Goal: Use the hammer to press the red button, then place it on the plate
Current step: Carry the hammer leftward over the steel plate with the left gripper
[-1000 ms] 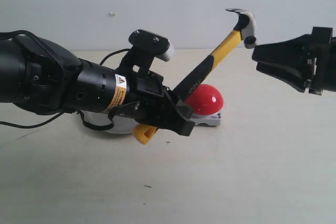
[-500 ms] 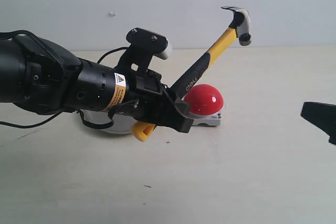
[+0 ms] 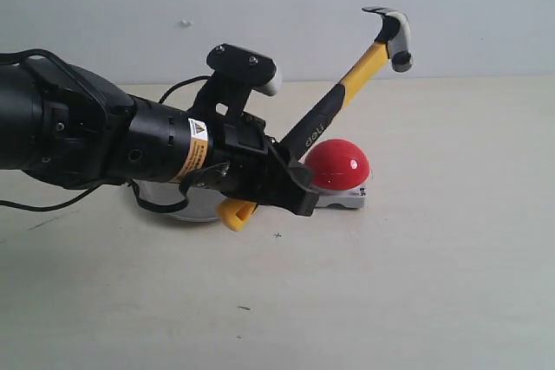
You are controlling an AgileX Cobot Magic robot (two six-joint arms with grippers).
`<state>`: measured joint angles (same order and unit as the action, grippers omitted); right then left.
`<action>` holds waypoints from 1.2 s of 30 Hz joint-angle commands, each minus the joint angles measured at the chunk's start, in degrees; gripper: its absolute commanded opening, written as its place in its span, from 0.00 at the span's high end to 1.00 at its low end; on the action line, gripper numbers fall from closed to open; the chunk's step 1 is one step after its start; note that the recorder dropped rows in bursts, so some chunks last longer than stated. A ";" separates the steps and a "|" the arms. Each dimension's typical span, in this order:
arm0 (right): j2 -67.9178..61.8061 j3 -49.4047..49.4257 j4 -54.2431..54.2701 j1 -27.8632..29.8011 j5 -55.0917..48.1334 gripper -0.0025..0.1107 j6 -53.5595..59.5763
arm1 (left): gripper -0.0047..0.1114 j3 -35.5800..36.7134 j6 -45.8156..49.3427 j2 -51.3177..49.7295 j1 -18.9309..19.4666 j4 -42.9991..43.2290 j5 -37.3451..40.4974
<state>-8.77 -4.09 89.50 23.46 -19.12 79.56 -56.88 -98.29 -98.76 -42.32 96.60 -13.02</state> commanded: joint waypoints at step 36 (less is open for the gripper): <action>0.84 0.84 -1.98 0.31 7.01 0.98 -1.88 | 0.96 -5.25 1.26 1.99 10.22 3.35 5.12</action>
<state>-8.13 -3.48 87.63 23.46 -12.07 77.65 -61.02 -100.70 -98.27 -31.98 101.01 -14.38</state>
